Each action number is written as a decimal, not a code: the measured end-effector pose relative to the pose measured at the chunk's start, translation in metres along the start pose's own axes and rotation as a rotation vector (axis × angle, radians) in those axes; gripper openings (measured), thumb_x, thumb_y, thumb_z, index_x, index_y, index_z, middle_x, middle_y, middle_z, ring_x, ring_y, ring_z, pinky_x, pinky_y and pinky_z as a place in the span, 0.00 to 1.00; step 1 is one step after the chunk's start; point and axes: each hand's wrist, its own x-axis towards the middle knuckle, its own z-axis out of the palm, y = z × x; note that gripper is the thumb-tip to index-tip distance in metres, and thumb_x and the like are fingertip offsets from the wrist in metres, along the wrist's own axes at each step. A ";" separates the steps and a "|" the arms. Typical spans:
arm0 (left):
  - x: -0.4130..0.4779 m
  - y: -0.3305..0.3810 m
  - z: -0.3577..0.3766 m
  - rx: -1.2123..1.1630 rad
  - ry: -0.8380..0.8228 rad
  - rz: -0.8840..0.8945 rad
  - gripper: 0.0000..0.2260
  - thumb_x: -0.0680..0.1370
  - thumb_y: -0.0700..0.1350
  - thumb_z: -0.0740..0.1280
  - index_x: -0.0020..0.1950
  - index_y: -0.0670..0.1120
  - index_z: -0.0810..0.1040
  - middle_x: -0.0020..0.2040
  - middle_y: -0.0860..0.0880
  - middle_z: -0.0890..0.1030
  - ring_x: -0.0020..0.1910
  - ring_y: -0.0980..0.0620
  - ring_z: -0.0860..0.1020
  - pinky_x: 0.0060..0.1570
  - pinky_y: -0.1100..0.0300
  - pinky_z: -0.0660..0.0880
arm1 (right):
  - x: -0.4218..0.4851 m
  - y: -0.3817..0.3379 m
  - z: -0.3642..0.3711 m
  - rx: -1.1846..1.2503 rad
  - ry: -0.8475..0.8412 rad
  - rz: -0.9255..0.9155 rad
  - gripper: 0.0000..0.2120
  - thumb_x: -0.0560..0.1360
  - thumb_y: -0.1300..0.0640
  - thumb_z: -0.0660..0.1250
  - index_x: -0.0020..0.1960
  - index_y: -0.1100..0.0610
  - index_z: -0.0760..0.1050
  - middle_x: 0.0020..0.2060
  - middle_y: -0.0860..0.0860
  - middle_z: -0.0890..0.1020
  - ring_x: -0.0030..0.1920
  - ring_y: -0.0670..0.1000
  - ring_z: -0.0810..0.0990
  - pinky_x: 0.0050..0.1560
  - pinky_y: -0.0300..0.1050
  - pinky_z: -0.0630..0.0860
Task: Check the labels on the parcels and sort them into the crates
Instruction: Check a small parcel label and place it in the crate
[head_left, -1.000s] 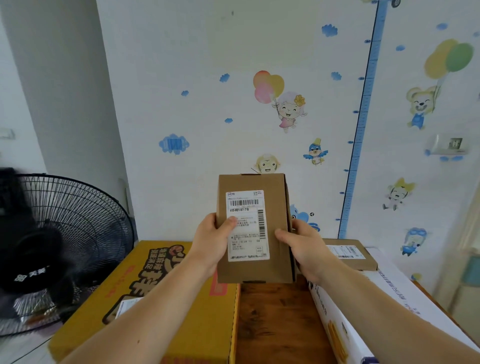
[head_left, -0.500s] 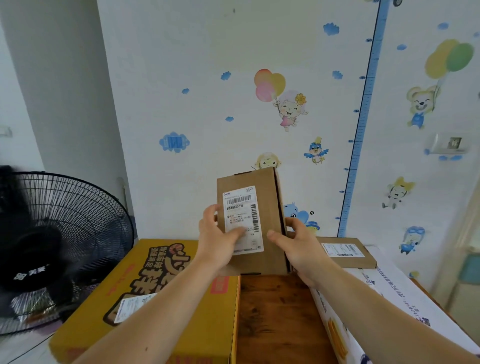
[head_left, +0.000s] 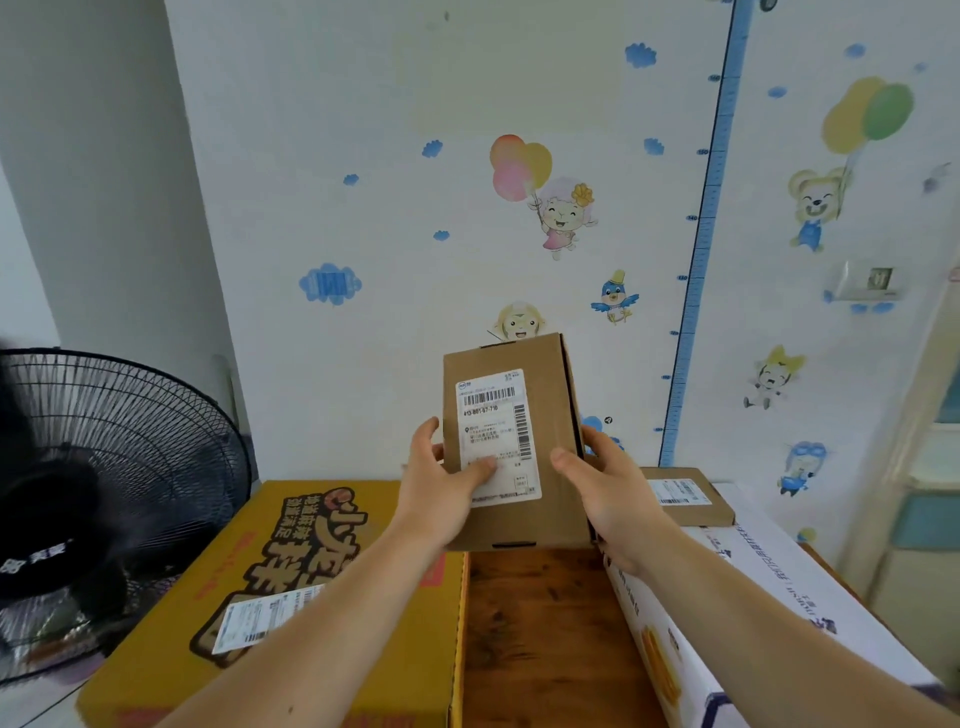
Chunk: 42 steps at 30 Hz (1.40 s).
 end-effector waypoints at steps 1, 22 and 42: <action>0.000 -0.002 0.002 -0.021 -0.012 -0.016 0.31 0.76 0.44 0.72 0.75 0.55 0.62 0.63 0.51 0.77 0.57 0.51 0.78 0.54 0.54 0.78 | -0.001 0.002 -0.004 -0.010 0.016 -0.014 0.23 0.80 0.53 0.65 0.74 0.47 0.66 0.58 0.48 0.81 0.56 0.50 0.82 0.55 0.54 0.81; -0.088 -0.012 0.176 -0.328 -0.566 -0.167 0.18 0.85 0.43 0.55 0.62 0.69 0.68 0.57 0.56 0.82 0.59 0.54 0.80 0.55 0.54 0.79 | -0.112 0.049 -0.169 -0.123 0.575 0.065 0.15 0.83 0.53 0.58 0.67 0.39 0.70 0.56 0.41 0.81 0.57 0.48 0.80 0.54 0.50 0.80; -0.245 0.062 0.410 -0.307 -0.685 -0.143 0.16 0.85 0.47 0.55 0.67 0.67 0.67 0.60 0.54 0.80 0.60 0.50 0.79 0.59 0.46 0.78 | -0.253 0.028 -0.427 -0.164 0.695 -0.005 0.15 0.83 0.56 0.59 0.59 0.34 0.71 0.51 0.38 0.82 0.52 0.43 0.81 0.49 0.43 0.77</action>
